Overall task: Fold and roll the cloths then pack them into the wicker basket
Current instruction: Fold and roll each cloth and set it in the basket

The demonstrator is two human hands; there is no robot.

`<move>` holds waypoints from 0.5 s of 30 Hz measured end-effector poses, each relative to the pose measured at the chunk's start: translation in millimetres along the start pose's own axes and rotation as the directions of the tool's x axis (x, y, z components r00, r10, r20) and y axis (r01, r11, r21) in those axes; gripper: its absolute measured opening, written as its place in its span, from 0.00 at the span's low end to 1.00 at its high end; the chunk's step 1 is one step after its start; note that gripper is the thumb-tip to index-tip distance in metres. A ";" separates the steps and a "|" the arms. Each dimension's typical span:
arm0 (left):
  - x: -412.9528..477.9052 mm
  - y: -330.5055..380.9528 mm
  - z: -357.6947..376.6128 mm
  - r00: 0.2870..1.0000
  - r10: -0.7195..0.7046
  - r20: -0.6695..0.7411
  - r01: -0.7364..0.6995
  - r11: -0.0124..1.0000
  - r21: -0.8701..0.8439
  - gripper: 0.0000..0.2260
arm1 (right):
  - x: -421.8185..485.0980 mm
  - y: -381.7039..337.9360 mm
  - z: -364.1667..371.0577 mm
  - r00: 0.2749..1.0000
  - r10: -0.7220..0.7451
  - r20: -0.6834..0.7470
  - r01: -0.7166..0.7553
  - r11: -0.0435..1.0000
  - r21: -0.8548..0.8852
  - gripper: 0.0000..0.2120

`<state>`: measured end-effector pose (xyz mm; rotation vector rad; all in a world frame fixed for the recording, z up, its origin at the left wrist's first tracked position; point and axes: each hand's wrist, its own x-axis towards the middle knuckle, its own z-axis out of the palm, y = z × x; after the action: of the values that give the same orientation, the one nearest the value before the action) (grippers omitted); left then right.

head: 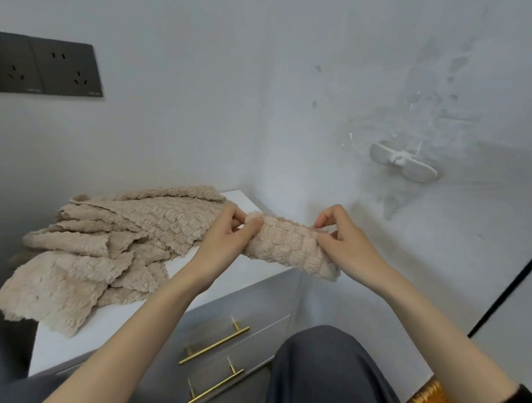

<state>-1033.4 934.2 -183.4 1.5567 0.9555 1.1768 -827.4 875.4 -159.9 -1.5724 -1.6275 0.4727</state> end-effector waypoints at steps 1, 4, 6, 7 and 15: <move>-2.7 4.3 4.1 1.000 0.009 0.017 -0.009 1.000 0.003 0.10 | -6.3 -3.7 -5.0 1.000 0.000 0.001 0.000 1.000 -0.013 0.06; -13.8 16.5 17.6 0.994 0.056 0.091 -0.058 0.998 0.019 0.09 | -25.1 -15.2 -19.0 0.998 -0.011 0.069 0.014 0.998 -0.057 0.12; -23.4 23.4 27.4 0.986 0.076 0.147 -0.082 0.996 0.035 0.09 | -38.5 -20.6 -26.5 0.986 0.010 0.169 -0.006 1.000 -0.024 0.16; -27.7 26.2 31.5 0.981 0.084 0.174 -0.092 0.995 0.038 0.08 | -43.8 -21.1 -28.9 0.975 0.023 0.219 -0.023 1.000 0.000 0.16; -75.3 18.7 81.5 0.929 0.012 0.370 -0.062 0.990 0.123 0.08 | -119.3 25.4 -37.9 0.912 0.191 0.363 -0.250 0.961 0.122 0.15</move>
<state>-971.3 840.8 -192.6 1.8302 0.7663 0.8148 -794.2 755.8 -190.0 -1.6193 -1.6195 1.0343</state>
